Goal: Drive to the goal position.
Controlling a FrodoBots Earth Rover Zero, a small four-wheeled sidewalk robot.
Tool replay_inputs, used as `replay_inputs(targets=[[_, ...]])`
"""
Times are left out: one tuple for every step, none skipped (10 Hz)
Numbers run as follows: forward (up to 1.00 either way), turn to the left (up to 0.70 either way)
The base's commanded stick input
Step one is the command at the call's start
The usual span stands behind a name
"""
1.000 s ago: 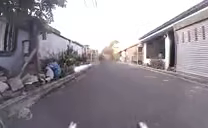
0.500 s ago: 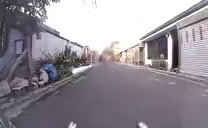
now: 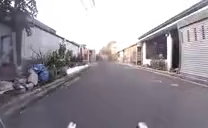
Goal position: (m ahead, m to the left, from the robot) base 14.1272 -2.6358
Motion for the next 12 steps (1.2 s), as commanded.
replay_inputs(targets=[[0.70,0.00],[0.70,0.00],[0.70,0.00],[0.70,0.00],[0.70,0.00],[0.70,0.00],[0.70,0.00],[0.70,0.00],[0.70,-0.03],[0.70,-0.08],[0.70,-0.20],[0.70,-0.35]])
